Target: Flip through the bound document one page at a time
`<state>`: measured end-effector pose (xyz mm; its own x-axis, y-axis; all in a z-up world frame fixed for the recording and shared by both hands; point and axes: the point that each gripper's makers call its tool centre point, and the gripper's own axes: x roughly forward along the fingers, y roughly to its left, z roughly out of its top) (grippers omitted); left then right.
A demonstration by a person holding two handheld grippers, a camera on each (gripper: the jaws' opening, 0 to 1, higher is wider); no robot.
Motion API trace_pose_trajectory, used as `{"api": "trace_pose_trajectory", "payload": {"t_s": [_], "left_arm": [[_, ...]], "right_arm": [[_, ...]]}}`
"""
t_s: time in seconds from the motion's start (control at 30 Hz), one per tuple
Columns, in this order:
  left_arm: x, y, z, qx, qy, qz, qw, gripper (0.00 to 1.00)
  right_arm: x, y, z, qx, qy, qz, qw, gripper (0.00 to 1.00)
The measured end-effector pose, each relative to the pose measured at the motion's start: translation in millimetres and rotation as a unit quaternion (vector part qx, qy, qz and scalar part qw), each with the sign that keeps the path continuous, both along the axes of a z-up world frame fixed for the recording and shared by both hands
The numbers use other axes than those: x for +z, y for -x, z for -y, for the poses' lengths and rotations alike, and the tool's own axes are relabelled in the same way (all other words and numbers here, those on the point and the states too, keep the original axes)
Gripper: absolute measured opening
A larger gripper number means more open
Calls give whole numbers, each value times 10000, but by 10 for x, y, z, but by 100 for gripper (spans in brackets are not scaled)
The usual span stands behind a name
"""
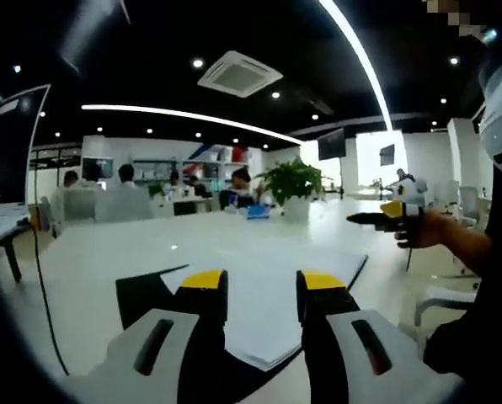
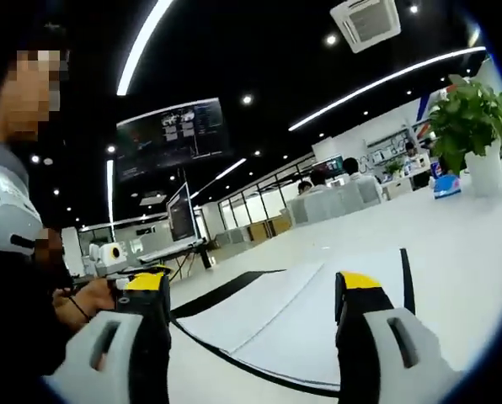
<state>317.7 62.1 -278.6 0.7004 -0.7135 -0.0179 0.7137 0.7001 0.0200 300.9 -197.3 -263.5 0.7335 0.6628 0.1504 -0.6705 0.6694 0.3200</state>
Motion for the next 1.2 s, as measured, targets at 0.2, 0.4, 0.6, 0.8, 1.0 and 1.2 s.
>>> {"api": "trace_pose_trajectory", "payload": {"t_s": [0.2,0.4,0.6,0.8,1.0,1.2], "left_arm": [[-74,82,166,-179,41,-51,9998,34],[-165,115,194,-191,-43,-94,9998,34],[-201,106,140,-129,-124,-130,9998,33],[-164,140,134,-147,72,-117,9998,32],[-133,152,83,1,78,17,10000,29],[-176,189,64,-27,82,-102,9999,33]], "right_arm": [[38,190,134,-102,595,781,9951,62],[-94,155,307,-230,108,204,9995,55],[-115,96,371,-359,23,44,9993,58],[-197,64,227,-174,54,-257,9995,83],[-249,65,120,-174,366,-278,9988,90],[-178,115,89,-211,786,226,9964,60]]}}
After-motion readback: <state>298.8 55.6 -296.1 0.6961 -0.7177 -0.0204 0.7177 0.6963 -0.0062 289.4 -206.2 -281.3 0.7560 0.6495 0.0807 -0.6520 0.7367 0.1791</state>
